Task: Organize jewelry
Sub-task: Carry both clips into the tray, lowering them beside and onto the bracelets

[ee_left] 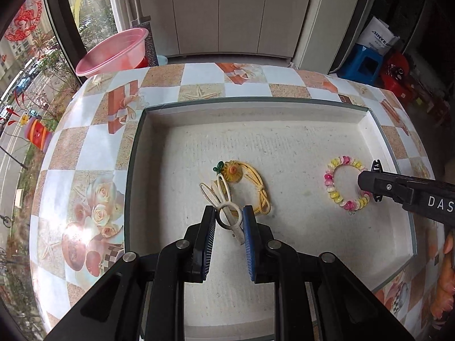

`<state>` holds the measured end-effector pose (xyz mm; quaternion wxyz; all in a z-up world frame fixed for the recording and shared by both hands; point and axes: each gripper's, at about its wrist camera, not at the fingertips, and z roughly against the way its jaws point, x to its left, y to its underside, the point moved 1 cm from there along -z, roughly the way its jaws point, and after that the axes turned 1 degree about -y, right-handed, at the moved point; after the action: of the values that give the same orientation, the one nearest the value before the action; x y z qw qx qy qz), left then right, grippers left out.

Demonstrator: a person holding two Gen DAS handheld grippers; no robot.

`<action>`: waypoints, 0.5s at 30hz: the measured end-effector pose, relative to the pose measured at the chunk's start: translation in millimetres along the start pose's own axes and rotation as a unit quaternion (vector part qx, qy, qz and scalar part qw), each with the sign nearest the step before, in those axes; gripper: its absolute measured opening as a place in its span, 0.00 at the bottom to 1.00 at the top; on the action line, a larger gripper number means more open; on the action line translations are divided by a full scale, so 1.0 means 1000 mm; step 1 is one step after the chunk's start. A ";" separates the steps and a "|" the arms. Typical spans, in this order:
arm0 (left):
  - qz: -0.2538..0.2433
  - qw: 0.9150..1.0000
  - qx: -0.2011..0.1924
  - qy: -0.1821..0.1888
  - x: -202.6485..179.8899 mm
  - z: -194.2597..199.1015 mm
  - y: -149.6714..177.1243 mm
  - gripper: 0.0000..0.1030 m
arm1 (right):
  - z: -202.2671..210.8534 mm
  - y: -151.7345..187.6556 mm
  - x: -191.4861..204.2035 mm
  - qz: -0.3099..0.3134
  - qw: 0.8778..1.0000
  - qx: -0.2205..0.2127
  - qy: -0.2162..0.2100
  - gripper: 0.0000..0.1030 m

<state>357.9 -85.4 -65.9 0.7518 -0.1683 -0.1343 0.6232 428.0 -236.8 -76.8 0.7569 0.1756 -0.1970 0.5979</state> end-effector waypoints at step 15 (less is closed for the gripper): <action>-0.032 0.998 0.001 -0.048 -0.012 -0.008 0.005 0.32 | -0.014 0.000 -0.005 0.009 1.000 0.011 -0.008 0.52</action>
<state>354.8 -96.6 -75.2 0.7644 -0.1329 -0.1753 0.6060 428.3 -233.8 -91.0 0.7478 0.1868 -0.1982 0.6055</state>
